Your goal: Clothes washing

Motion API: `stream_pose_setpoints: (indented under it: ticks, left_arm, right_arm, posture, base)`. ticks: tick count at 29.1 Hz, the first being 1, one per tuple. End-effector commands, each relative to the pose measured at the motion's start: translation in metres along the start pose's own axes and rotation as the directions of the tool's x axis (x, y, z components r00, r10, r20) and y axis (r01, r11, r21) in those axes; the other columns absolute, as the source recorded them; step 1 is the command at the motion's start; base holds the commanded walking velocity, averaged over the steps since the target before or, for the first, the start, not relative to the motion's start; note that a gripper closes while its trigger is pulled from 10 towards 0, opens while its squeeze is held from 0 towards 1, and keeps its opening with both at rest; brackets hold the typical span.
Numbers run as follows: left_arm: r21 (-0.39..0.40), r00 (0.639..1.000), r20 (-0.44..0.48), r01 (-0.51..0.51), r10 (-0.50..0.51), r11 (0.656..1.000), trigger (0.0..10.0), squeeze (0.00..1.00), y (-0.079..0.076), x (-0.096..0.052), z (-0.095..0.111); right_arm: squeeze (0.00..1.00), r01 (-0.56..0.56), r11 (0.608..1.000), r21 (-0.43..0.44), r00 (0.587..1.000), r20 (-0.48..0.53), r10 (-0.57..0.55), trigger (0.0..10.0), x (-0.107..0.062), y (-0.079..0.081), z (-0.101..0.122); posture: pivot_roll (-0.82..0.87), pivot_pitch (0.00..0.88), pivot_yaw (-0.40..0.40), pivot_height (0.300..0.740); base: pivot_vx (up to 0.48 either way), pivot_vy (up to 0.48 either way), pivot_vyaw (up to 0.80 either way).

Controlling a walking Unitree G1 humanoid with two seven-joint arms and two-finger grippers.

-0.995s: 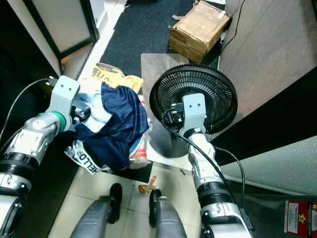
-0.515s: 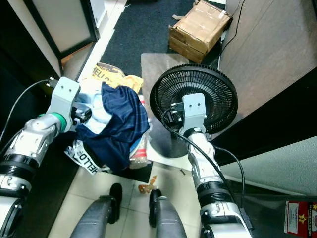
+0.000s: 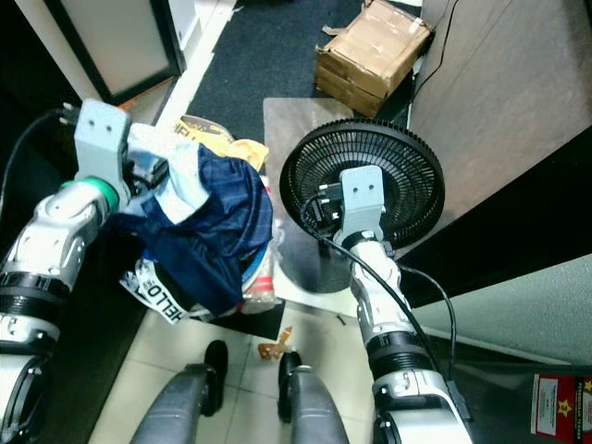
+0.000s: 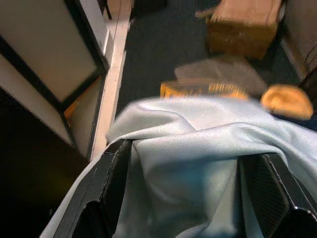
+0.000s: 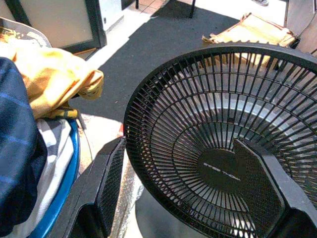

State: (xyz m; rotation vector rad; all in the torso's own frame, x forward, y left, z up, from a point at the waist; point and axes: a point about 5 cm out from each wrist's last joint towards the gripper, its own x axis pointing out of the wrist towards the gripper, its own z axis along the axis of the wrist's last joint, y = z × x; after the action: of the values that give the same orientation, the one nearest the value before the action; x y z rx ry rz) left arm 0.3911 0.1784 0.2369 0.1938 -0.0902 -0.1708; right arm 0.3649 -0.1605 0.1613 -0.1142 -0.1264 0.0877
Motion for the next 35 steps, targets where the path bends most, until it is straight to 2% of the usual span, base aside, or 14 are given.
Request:
stream_pose_setpoints:
  ticks: [1,2,3,5,6,11,14,16,19,20,21,26,31,35]
  left_arm:
    - [-0.131,0.988,0.119,0.111,-0.096,0.985,10.0,1.00,-0.009,-0.004,0.025]
    - [-0.131,0.988,0.119,0.111,-0.096,0.985,10.0,1.00,-0.009,-0.004,0.025]
    - [-0.193,0.950,0.255,0.233,-0.180,0.953,10.0,0.26,-0.017,-0.011,0.054]
    - [-0.193,0.950,0.255,0.233,-0.180,0.953,10.0,0.26,-0.017,-0.011,0.054]
    - [-0.200,0.909,0.351,0.309,-0.227,0.930,10.0,0.00,-0.022,-0.016,0.076]
    - [-0.154,0.860,0.424,0.379,-0.285,0.913,10.0,0.00,-0.033,-0.022,0.098]
    - [-0.124,0.842,0.423,0.420,-0.335,0.899,10.0,0.00,-0.048,-0.037,0.099]
    - [-0.079,0.834,0.406,0.439,-0.374,0.895,10.0,0.00,-0.059,-0.063,0.098]
    - [-0.079,0.834,0.406,0.439,-0.374,0.895,10.0,0.00,-0.059,-0.063,0.098]
    - [0.054,0.879,0.329,0.348,-0.346,0.936,10.0,0.00,-0.061,-0.089,0.085]
    - [0.082,0.900,0.296,0.309,-0.320,0.947,10.0,0.00,-0.060,-0.096,0.078]
    - [0.089,0.988,0.053,0.140,-0.145,0.986,10.0,0.00,-0.025,-0.130,0.029]
    - [0.097,0.994,-0.001,0.109,-0.109,0.989,10.0,0.00,-0.021,-0.135,0.020]
    - [0.089,0.998,0.027,0.051,-0.054,0.995,10.0,0.00,-0.020,-0.126,0.027]
  right_arm:
    - [0.00,0.004,1.000,0.010,0.999,-0.032,-0.004,10.0,-0.003,-0.001,-0.009]
    - [0.00,0.004,1.000,0.010,0.999,-0.032,-0.004,10.0,-0.003,-0.001,-0.009]
    - [0.00,0.005,1.000,0.010,1.000,-0.028,-0.005,10.0,-0.002,-0.002,-0.008]
    - [0.00,0.005,1.000,0.010,1.000,-0.028,-0.005,10.0,-0.002,-0.002,-0.008]
    - [0.00,0.006,1.000,0.009,1.000,-0.025,-0.006,10.0,-0.002,-0.002,-0.008]
    - [0.00,0.007,1.000,0.013,1.000,-0.010,-0.007,10.0,-0.002,-0.001,-0.005]
    - [0.00,0.011,1.000,0.022,1.000,0.016,-0.011,10.0,-0.004,0.000,0.001]
    - [0.00,0.012,0.999,0.031,0.998,0.059,-0.014,10.0,-0.009,-0.001,0.012]
    - [0.00,0.012,0.999,0.031,0.998,0.059,-0.014,10.0,-0.009,-0.001,0.012]
    - [0.00,0.010,0.999,0.045,0.995,0.098,-0.014,10.0,-0.018,-0.002,0.022]
    - [0.00,0.008,0.999,0.048,0.994,0.108,-0.013,10.0,-0.022,-0.001,0.025]
    - [0.00,-0.064,0.996,0.064,0.989,0.140,0.055,10.0,-0.040,0.015,0.036]
    - [0.00,-0.088,0.994,0.058,0.986,0.148,0.079,10.0,-0.039,0.019,0.039]
    - [0.00,-0.092,0.994,0.060,0.985,0.151,0.082,10.0,-0.032,0.021,0.042]
  posture:
    - [0.01,0.362,0.037,0.740]
    - [0.01,0.362,0.037,0.740]
    - [0.01,0.355,0.036,0.740]
    - [0.01,0.355,0.036,0.740]
    - [0.01,0.350,0.035,0.740]
    - [0.01,0.334,0.040,0.740]
    - [0.00,0.324,0.045,0.740]
    - [0.00,0.320,0.049,0.740]
    - [0.00,0.320,0.049,0.740]
    - [0.02,0.317,0.051,0.740]
    - [0.02,0.317,0.051,0.740]
    - [0.01,0.318,0.045,0.740]
    - [0.02,0.317,0.037,0.740]
    - [0.02,0.312,0.039,0.740]
  base:
    - [0.000,0.000,0.00]
    - [0.000,0.000,0.00]
    - [0.000,0.000,0.00]
    - [0.000,0.000,0.00]
    - [0.000,0.000,0.00]
    - [0.000,0.000,0.00]
    - [0.000,0.000,0.00]
    - [0.000,0.000,0.00]
    - [0.000,0.000,0.00]
    - [0.000,0.000,0.00]
    - [0.000,0.000,0.00]
    - [0.000,0.000,0.00]
    - [0.000,0.000,0.00]
    - [0.000,0.000,0.00]
